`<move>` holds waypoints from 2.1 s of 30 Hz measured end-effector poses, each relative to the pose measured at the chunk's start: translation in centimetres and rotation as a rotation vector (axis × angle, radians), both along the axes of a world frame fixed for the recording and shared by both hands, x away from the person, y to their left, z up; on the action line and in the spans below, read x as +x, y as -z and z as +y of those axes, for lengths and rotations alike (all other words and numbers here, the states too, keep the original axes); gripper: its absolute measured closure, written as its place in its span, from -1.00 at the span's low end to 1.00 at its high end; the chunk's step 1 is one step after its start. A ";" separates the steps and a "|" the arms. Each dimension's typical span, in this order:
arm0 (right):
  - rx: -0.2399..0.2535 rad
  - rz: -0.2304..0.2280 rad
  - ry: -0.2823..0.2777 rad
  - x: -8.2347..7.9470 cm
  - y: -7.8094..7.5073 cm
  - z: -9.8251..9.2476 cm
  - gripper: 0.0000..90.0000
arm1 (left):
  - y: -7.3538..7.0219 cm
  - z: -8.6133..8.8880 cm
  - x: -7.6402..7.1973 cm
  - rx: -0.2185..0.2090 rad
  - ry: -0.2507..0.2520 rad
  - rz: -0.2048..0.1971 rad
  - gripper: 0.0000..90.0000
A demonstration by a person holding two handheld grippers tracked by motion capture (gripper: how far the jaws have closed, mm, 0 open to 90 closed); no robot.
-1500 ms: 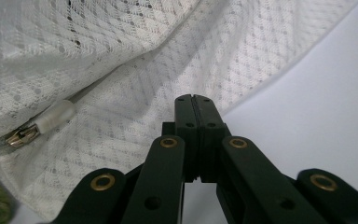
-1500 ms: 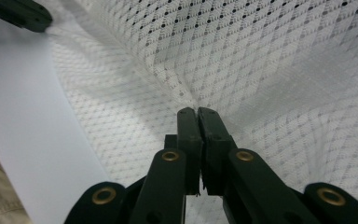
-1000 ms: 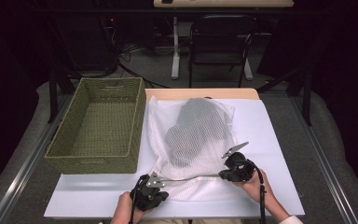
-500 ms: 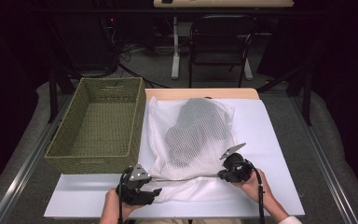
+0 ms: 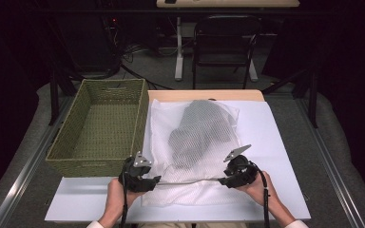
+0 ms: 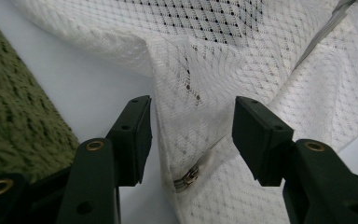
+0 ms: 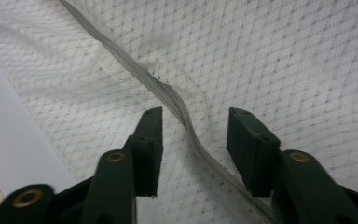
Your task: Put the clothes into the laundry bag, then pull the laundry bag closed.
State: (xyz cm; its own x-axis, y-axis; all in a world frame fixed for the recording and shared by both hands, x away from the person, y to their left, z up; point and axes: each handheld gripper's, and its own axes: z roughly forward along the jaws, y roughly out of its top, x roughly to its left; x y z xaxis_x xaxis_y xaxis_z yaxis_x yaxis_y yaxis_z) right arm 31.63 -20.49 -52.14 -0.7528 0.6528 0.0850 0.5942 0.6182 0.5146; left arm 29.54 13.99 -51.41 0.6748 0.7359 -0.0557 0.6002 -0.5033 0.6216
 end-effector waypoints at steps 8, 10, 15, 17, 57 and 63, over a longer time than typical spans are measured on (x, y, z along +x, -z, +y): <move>0.014 -0.020 -0.047 -0.8 -0.5 1.0 -0.45 | 0.4 0.3 0.5 -0.026 0.021 0.027 0.45; 0.012 -0.023 -0.057 -0.9 -0.5 1.1 -0.57 | 0.5 0.4 0.5 -0.028 0.027 0.027 0.60; 0.008 -0.014 -0.061 -1.1 -0.5 1.2 -0.69 | 0.5 0.2 0.5 -0.033 0.056 0.028 0.89; 0.007 -0.013 -0.059 -1.2 -0.5 1.2 -0.72 | 0.3 0.1 0.5 -0.028 0.067 0.025 0.94; 0.152 0.010 -0.287 -2.0 -0.7 9.6 -0.70 | -1.2 -1.3 0.6 -0.100 0.111 0.013 0.95; 0.170 -0.008 -0.308 -1.9 -0.4 11.6 -0.59 | -1.4 -1.5 0.7 -0.104 0.117 0.012 0.95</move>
